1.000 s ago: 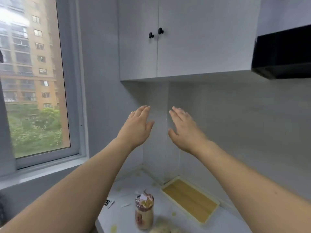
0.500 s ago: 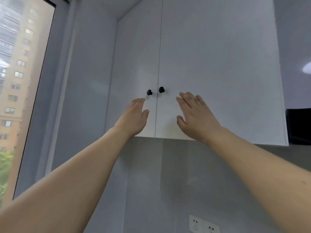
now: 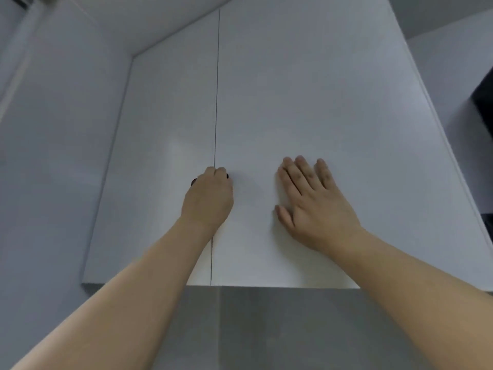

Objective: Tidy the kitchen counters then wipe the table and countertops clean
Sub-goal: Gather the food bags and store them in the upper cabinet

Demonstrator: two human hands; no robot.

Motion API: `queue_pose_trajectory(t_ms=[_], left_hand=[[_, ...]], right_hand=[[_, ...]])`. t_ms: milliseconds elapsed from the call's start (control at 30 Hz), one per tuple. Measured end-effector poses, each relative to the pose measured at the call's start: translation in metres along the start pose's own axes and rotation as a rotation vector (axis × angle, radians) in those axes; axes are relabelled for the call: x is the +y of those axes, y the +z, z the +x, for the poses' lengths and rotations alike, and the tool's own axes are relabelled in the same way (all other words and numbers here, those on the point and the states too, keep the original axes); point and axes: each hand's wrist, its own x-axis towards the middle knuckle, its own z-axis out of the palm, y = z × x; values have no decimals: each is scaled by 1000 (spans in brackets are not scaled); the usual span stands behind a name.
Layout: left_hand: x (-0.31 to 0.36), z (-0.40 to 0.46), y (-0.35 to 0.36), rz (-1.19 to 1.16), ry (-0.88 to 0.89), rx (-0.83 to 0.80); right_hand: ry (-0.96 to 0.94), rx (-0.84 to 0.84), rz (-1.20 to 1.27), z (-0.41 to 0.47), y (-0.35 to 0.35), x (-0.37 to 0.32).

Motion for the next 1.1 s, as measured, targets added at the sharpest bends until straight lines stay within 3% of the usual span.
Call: queue_pose_trajectory(t_ms=[67, 267, 500, 633, 733, 900, 1100], left_hand=[[-9, -1, 12, 30, 64, 172], [-10, 17, 20, -10, 63, 163], [2, 24, -11, 102, 27, -98], [6, 28, -49, -118, -164, -175], [6, 31, -90, -158, -197, -261], [10, 26, -165, -269, -246, -332], [36, 9, -246, -358, -208, -289]], right_hand=[[13, 25, -12, 1, 2, -1], [14, 46, -62, 1, 7, 0], [13, -89, -59, -6, -5, -8], [-9, -197, -58, -14, -31, -12], [-128, -202, -35, -26, -56, -16], [-563, -144, 12, -55, -107, -28], [-749, -46, 33, -78, -183, -44]])
